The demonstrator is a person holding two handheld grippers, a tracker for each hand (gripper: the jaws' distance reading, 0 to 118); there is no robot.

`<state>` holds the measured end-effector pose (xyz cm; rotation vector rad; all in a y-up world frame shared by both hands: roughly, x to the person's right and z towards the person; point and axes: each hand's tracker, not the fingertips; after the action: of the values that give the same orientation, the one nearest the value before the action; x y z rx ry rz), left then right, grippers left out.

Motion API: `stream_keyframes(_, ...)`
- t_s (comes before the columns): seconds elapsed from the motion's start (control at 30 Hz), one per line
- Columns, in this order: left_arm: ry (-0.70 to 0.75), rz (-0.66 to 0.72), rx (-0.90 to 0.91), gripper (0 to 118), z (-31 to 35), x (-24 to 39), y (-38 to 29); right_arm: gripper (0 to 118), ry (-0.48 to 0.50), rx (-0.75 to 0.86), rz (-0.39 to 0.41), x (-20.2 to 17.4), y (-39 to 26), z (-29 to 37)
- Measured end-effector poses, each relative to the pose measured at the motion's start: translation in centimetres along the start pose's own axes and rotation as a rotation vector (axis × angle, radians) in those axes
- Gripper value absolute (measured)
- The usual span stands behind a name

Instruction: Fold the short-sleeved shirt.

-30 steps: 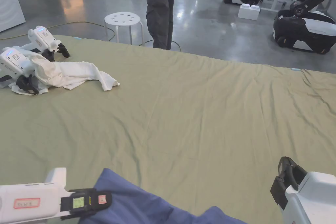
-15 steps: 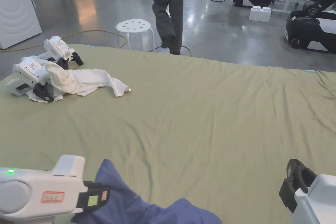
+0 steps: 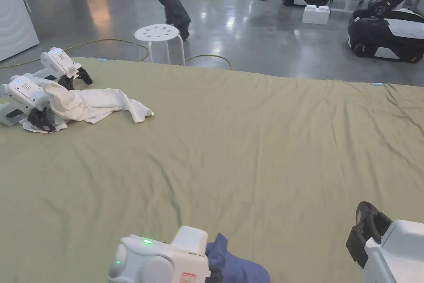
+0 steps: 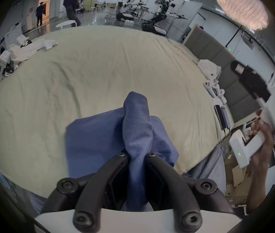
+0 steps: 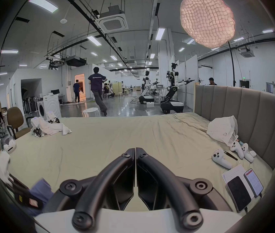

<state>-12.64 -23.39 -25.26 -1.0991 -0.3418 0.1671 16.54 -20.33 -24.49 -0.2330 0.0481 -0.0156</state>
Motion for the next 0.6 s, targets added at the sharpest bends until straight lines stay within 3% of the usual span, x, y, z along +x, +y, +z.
stream_keyframes(0.27, 0.047, 0.0, -0.055, 12, -5.5, 2.8, -0.5, 0, -0.021, -0.004, -0.005, 0.9, -0.1, 0.3)
stream_keyframes(0.33, 0.026, 0.046, -0.054, 26, -5.5, 2.4, -0.4, 0, -0.025, -0.007, -0.007, 1.0, -0.2, 0.3)
stream_keyframes(0.43, -0.1, 0.083, -0.029, 57, -3.9, 1.9, -0.3, 0, -0.025, -0.011, -0.009, 1.2, -0.3, 0.3)
stream_keyframes(0.47, -0.114, 0.096, -0.011, 60, -3.1, 1.7, -0.1, 0, -0.025, -0.012, -0.009, 1.2, -0.3, 0.3)
stream_keyframes(0.57, -0.159, 0.125, 0.064, 56, -0.3, 0.5, 0.4, 0, -0.025, -0.014, -0.01, 1.3, -0.2, 0.4)
stream_keyframes(0.6, -0.16, 0.137, 0.085, 47, 0.1, 0.0, 0.5, 0, -0.025, -0.014, -0.011, 1.3, -0.2, 0.4)
